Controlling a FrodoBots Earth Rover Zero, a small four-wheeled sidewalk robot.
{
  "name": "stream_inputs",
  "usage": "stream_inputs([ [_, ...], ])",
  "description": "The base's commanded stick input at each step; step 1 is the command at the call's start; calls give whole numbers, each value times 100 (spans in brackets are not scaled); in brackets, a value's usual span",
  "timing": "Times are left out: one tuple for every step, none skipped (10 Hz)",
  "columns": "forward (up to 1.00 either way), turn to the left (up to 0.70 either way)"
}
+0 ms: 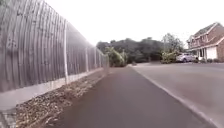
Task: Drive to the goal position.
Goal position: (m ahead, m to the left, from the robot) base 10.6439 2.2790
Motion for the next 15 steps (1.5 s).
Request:
stream_inputs([
  [100,0],
  [100,0],
  [100,0],
  [100,0],
  [100,0],
  [100,0],
  [100,0],
  [100,0],
  [100,0],
  [100,0],
  [100,0],
  [100,0],
  [100,0],
  [100,0],
  [100,0],
])
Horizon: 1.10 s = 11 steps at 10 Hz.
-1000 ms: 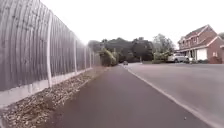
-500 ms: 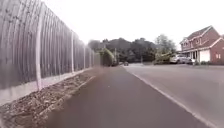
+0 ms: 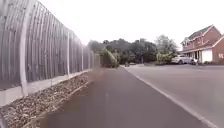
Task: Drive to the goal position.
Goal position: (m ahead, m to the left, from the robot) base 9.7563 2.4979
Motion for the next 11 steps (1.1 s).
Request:
stream_inputs([
  [100,0],
  [100,0],
  [100,0],
  [100,0],
  [100,0],
  [100,0],
  [100,0],
  [100,0],
  [100,0],
  [100,0],
  [100,0],
])
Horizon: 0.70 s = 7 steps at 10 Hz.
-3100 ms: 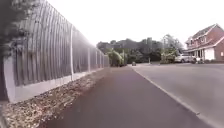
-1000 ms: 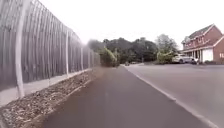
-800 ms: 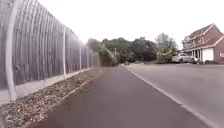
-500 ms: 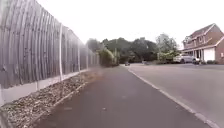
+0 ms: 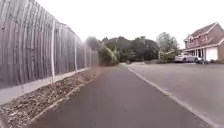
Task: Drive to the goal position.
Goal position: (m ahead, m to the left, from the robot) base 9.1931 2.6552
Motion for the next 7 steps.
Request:
stream_inputs([
  [100,0],
  [100,0],
  [100,0],
  [100,0],
  [100,0],
  [100,0],
  [100,0],
])
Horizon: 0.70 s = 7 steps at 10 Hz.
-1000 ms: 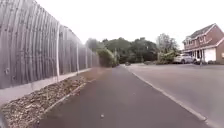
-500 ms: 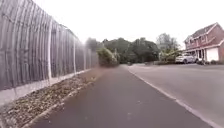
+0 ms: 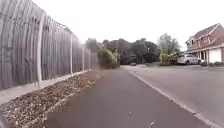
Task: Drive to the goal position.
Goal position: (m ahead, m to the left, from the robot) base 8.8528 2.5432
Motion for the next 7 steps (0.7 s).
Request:
stream_inputs([
  [100,0],
  [100,0],
  [100,0],
  [100,0],
  [100,0],
  [100,0],
  [100,0],
])
